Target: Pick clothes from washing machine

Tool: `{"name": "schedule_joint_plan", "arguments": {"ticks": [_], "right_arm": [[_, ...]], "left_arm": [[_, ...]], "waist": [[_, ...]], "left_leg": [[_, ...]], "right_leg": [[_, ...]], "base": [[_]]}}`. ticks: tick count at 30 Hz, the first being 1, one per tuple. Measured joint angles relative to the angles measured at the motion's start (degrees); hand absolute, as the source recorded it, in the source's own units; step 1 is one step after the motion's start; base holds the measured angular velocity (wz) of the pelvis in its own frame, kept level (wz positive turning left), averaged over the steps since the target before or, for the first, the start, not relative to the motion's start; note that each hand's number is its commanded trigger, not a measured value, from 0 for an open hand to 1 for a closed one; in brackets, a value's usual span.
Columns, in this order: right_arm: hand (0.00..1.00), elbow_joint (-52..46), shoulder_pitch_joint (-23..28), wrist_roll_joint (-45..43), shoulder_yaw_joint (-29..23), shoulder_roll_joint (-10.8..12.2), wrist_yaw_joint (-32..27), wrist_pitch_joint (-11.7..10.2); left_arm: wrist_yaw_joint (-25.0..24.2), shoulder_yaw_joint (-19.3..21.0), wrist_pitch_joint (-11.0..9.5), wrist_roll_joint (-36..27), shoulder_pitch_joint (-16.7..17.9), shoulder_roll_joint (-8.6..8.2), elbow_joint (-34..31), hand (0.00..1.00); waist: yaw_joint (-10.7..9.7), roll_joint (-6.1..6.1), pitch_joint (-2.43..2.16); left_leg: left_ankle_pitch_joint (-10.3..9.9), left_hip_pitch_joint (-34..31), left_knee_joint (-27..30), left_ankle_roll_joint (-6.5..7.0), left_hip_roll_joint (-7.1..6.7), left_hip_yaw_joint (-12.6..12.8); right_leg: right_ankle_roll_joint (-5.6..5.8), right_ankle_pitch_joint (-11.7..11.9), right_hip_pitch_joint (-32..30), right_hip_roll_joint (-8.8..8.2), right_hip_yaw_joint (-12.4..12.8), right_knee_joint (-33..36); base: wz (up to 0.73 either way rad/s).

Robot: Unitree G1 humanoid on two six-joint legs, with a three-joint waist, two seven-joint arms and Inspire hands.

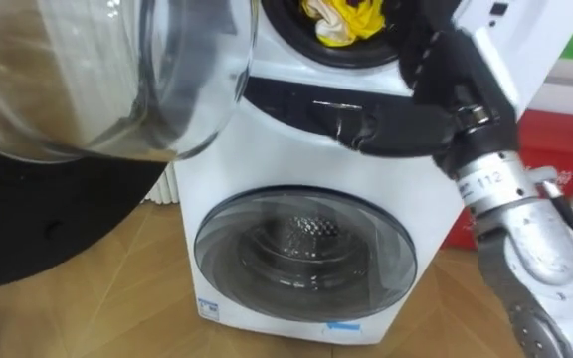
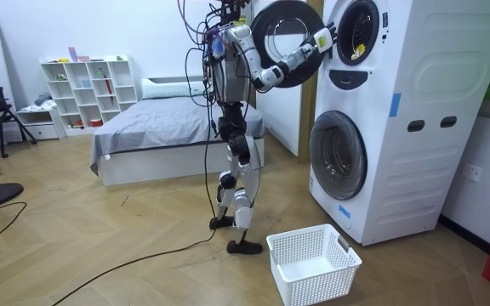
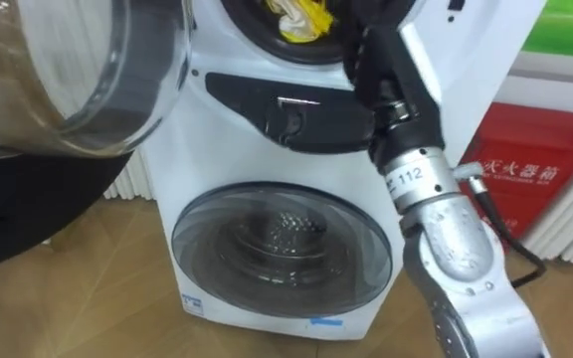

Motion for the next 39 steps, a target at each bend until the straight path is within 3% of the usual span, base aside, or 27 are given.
{"name": "schedule_joint_plan", "arguments": {"ticks": [1, 2, 3, 4, 5, 6, 8, 9, 10, 11, 13, 15, 18, 19, 21, 22, 23, 24, 25, 26, 27, 28, 30, 31, 32, 34, 39], "right_arm": [[0.0, 0.6, 0.0, 0.0, 0.3, -0.1, 0.1, 0.0], [0.0, 0.7, 0.0, 0.0, 0.3, -0.1, 0.0, -0.2], [0.0, 0.8, -0.1, 0.0, 0.4, 0.1, 0.0, -0.2], [0.0, 1.5, -0.1, 0.0, 0.4, 0.2, 0.0, -0.4], [0.0, 2.9, -0.1, 0.0, 0.3, 0.2, -0.2, -0.6], [0.0, 3.6, -0.1, 0.0, 0.4, 0.3, -0.3, -0.6], [0.0, 4.1, -0.1, -0.6, 0.4, 0.4, -0.4, -0.1], [0.0, 4.3, -0.1, -0.7, 0.4, 0.4, -0.5, -0.1], [0.0, 5.0, -0.2, -0.3, 0.5, 0.4, -0.5, -0.1], [0.0, 6.0, -0.2, -0.1, 0.7, 0.4, -0.8, -0.1], [0.0, 6.4, -0.3, 0.1, 0.7, 0.0, -1.7, -0.1], [0.0, 6.2, -0.4, 0.1, 0.6, -0.1, -1.8, 0.0], [0.0, 3.2, 0.2, -0.9, 0.2, -0.9, -2.6, -0.2], [0.0, 2.8, 0.2, -1.4, 0.2, -2.1, -2.6, -0.2], [0.0, 2.2, 0.2, -2.7, -0.7, -2.6, -3.5, -0.3], [0.0, 2.2, 0.2, -3.2, -1.4, -2.5, -4.0, -0.5], [0.0, 2.2, 0.4, -3.2, -1.7, -2.5, -4.1, -0.7], [0.0, 2.2, 1.4, -3.1, -2.0, -2.5, -4.3, -1.5], [0.0, 1.8, 2.9, -3.0, -2.1, -2.5, -4.1, -2.6], [0.0, 1.1, 4.4, -3.0, -2.1, -2.4, -3.9, -3.0], [0.0, 0.9, 4.7, -2.9, -2.0, -2.4, -3.8, -3.1], [0.0, 0.9, 4.7, -2.5, -1.8, -2.3, -2.7, -3.2], [0.0, -0.1, 4.7, -2.6, -1.9, -2.4, -1.8, -2.7], [0.0, -0.3, 4.7, -2.6, -1.7, -2.4, -1.6, -2.4], [0.0, -0.3, 4.9, -2.6, -1.3, -2.4, -1.5, -1.7], [0.0, -0.1, 4.9, -2.3, -0.9, -2.5, -0.6, -1.2], [0.0, -0.1, 5.0, -1.3, -1.2, -2.8, 0.8, -0.5]], "left_arm": [[0.0, 0.3, 0.1, 0.2, 0.6, 0.23, 0.1, 0.0], [-0.1, 0.9, 0.2, 0.6, 1.4, -0.02, 0.0, 0.0], [-0.2, 1.1, 0.2, 0.8, 2.0, -0.19, 0.0, 0.0], [-0.8, 1.1, 0.4, 1.3, 2.9, -0.42, 0.1, 0.0], [-1.5, 1.0, 1.0, 1.5, 3.3, -0.44, 0.1, 0.0], [-1.7, 1.0, 1.2, 1.5, 3.4, -0.42, 0.1, 0.0], [-2.2, 1.0, 1.4, 1.5, 4.2, -0.39, 0.0, 0.0], [-2.6, 1.2, 1.5, 1.5, 4.8, -0.39, 0.0, 0.0], [-2.6, 1.4, 1.6, 1.5, 5.3, -0.2, 0.0, 0.0], [-2.8, 1.6, 1.6, 1.5, 5.7, -0.07, 0.0, 0.0], [-3.0, 1.5, 1.6, 1.5, 5.3, -0.22, -0.3, 0.0], [-3.9, 1.6, 1.6, 1.4, 4.6, -0.26, -0.3, 0.0], [-4.2, 1.7, 2.6, 1.5, 4.0, -0.23, -1.5, 0.0], [-4.2, 1.8, 2.5, 1.5, 3.3, -0.03, -2.4, 0.0], [-4.2, 2.0, 2.5, 1.3, 1.2, 0.27, -3.2, 0.0], [-4.2, 2.0, 2.3, 0.9, 0.3, 0.29, -4.0, 0.0], [-4.2, 1.9, 2.2, 0.9, -0.1, 0.28, -4.4, 0.0], [-4.3, 1.8, 2.2, 0.9, -0.6, 0.33, -4.6, 0.0], [-4.6, 1.8, 2.2, 1.1, -1.3, 0.55, -4.8, 0.0], [-4.9, 1.5, 2.1, 1.1, -1.7, 0.89, -4.8, 0.0], [-4.9, 1.5, 2.0, 1.1, -2.0, 0.97, -4.9, 0.0], [-5.0, 1.5, 2.0, 1.2, -2.6, 0.96, -4.9, 0.0], [-5.1, 1.5, 2.0, 1.3, -3.3, 0.87, -4.8, 0.0], [-5.1, 1.5, 2.0, 1.2, -3.7, 0.56, -4.8, 0.0], [-5.1, 1.5, 1.8, 1.2, -3.2, 0.23, -4.9, 0.0], [-5.2, 1.5, 1.8, 1.0, -2.1, -0.09, -5.5, 0.0], [-6.4, 1.6, 2.7, 0.6, -0.3, -0.01, -5.6, 0.0]], "waist": [[0.3, 0.37, 0.12], [0.8, 1.6, 0.32], [1.1, 1.93, 0.31], [0.9, 2.08, 0.12], [0.8, 2.03, 0.18], [1.1, 1.88, 0.26], [1.9, 1.93, 0.18], [2.6, 1.92, -0.04], [2.6, 1.38, -0.09], [2.3, 0.89, -0.64], [1.8, -0.26, -1.12], [0.8, -1.08, -1.48], [-2.2, -0.04, -0.56], [-2.6, 0.27, -0.51], [-3.1, 0.11, -0.33], [-3.6, -0.01, -0.16], [-3.8, -0.22, 0.02], [-3.8, 0.46, -0.18], [-4.0, 0.74, -0.17], [-4.7, 1.62, -0.07], [-4.7, 1.8, -0.02], [-5.3, 2.14, 0.08], [-6.0, 2.25, 0.09], [-6.2, 2.22, 0.11], [-6.8, 2.06, -0.13], [-6.9, 2.63, -0.28], [-7.5, 2.82, -0.35]], "left_leg": [[0.0, -2.6, 6.9, 0.0, 0.81, -0.9], [0.2, -5.6, 13.5, 0.27, 1.94, -2.3], [0.3, -6.8, 16.0, 0.58, 2.1, -3.2], [-0.1, -9.3, 17.2, 0.94, 1.33, -4.4], [-0.3, -12.4, 16.3, 1.13, -0.13, -4.5], [-0.3, -13.7, 14.8, 1.14, -0.62, -4.4], [0.5, -17.1, 6.5, 1.33, -1.72, -2.1], [3.2, -18.1, -0.3, 2.07, -2.41, -1.6], [7.6, -18.3, -4.4, 2.86, -3.22, -1.8], [11.4, -17.5, -6.8, 3.46, -3.73, -1.7], [13.6, -16.3, -7.6, 5.13, -4.78, -1.1], [12.4, -15.8, -6.4, 5.63, -6.22, -1.1], [8.7, -15.5, -2.8, 6.53, -7.86, 0.0], [7.4, -14.4, -3.6, 7.04, -8.62, 1.0], [6.4, -12.4, -4.2, 8.06, -9.89, 2.3], [5.8, -10.9, -4.3, 8.8, -10.46, 3.0], [5.4, -10.0, -4.7, 9.16, -10.58, 3.6], [4.5, -8.2, -5.4, 9.4, -10.63, 3.7], [3.8, -6.7, -6.3, 9.47, -10.47, 3.3], [3.3, -5.5, -7.0, 9.46, -9.97, 1.8], [3.3, -5.1, -7.4, 9.46, -9.67, 1.3], [3.3, -4.9, -8.3, 9.42, -8.8, 1.3], [3.6, -4.8, -8.9, 9.25, -8.09, 1.3], [3.5, -4.6, -8.9, 9.21, -8.12, 1.3], [3.4, -3.7, -9.2, 9.07, -8.52, 1.0], [3.4, -2.2, -10.0, 8.58, -8.28, 0.3], [3.8, -2.2, -10.1, 7.79, -7.87, -1.8]], "right_leg": [[-0.71, -0.9, 0.6, 0.22, 0.3, 0.8], [-1.68, -1.7, 1.7, 1.11, 0.7, 1.2], [-2.05, -2.0, 2.0, 1.45, 0.9, 1.6], [-2.43, -2.8, 2.3, 1.66, 0.9, 2.2], [-2.48, -3.6, 2.3, 1.59, 1.1, 2.7], [-2.29, -4.1, 2.2, 1.46, 1.3, 3.0], [-2.18, -4.9, 2.3, 1.54, 1.6, 3.0], [-2.42, -5.3, 2.4, 1.52, 1.6, 3.1], [-2.33, -5.6, 3.4, 1.33, 2.0, 3.0], [-1.91, -6.4, 4.1, 1.01, 2.0, 2.8], [-1.23, -7.3, 4.8, 0.11, 1.9, 2.5], [-0.44, -7.7, 6.4, -1.2, 1.3, 1.6], [2.04, -9.1, 8.1, -3.46, 1.0, 4.2], [3.45, -9.8, 7.4, -4.6, 0.8, 7.2], [4.84, -10.5, 5.1, -7.25, 0.2, 15.1], [5.52, -10.1, 4.0, -8.92, 0.1, 19.4], [6.25, -9.7, 3.9, -9.4, 0.1, 20.9], [7.75, -8.1, 3.5, -9.84, 0.2, 23.3], [7.83, -5.8, 2.7, -9.41, 0.3, 25.9], [7.3, -5.1, 1.7, -8.66, 0.5, 27.1], [7.14, -6.4, 1.0, -8.03, 0.9, 26.1], [5.95, -8.6, -1.2, -6.79, 0.7, 22.5], [5.21, -8.6, -4.2, -4.63, 1.2, 13.3], [4.31, -5.5, -5.2, -3.73, 2.4, 7.2], [4.11, -0.4, -4.4, -3.82, 2.7, 5.0], [3.08, 0.3, -2.2, -3.3, 1.5, 2.8], [2.34, 0.8, -0.6, -2.94, -0.9, 1.1]], "base": [[-0.08], [-0.12], [-0.06], [0.0], [0.0], [-0.14], [-0.25], [-0.31], [-0.21], [0.0], [0.12], [0.17], [-0.01], [-0.17], [-0.04], [0.05], [-0.1], [-0.26], [-0.33], [-0.3], [-0.33], [-0.29], [-0.12], [0.15], [0.16], [0.12], [0.2]]}}
